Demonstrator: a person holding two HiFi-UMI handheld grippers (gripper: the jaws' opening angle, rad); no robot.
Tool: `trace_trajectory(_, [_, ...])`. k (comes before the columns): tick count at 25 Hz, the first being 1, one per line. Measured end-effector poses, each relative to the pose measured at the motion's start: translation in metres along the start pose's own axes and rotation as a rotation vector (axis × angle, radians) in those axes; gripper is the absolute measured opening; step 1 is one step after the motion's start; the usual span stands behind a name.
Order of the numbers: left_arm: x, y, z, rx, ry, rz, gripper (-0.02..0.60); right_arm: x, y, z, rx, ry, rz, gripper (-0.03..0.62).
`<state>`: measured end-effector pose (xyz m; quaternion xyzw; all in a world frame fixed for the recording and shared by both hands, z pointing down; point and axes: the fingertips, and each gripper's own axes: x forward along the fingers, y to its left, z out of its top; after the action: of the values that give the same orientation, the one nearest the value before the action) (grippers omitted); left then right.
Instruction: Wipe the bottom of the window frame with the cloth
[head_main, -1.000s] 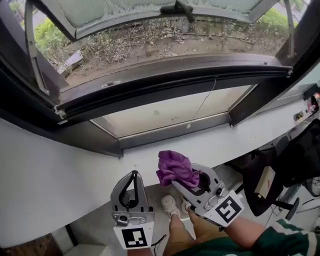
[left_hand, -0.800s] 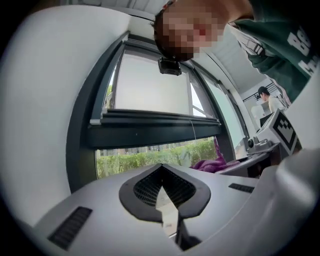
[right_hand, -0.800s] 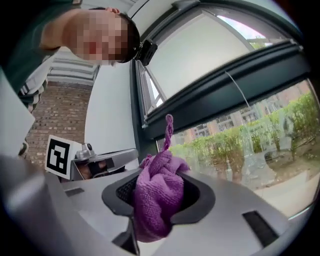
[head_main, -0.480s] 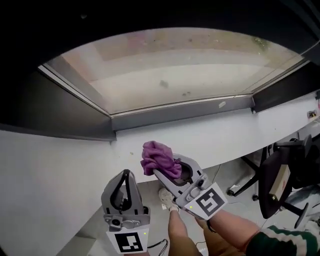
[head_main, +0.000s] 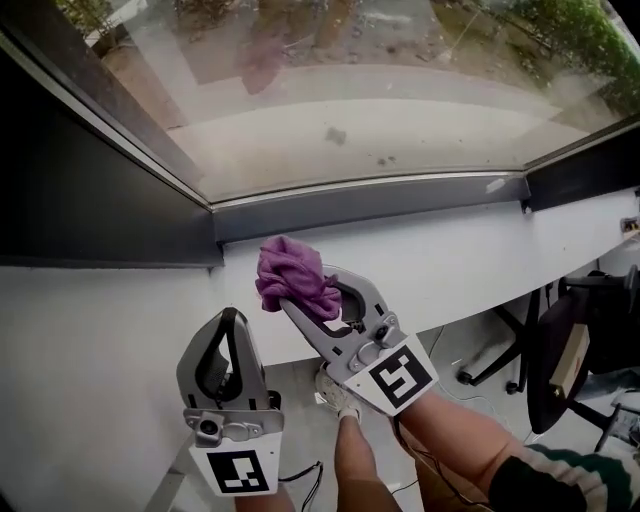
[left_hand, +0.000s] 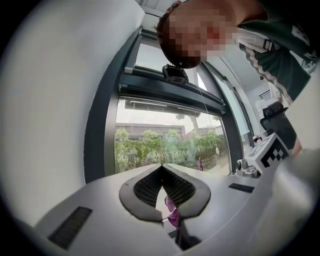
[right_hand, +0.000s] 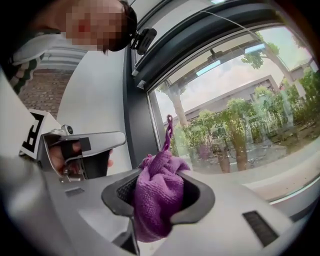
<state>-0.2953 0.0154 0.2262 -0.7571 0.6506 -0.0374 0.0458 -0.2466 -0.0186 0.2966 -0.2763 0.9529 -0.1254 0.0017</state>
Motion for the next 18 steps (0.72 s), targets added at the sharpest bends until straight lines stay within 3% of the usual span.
trace_trajectory(18, [0.041,0.000,-0.056,-0.010,0.063,-0.013,0.006,-0.005,-0.024,-0.006,-0.056,-0.018,-0.091,0.155])
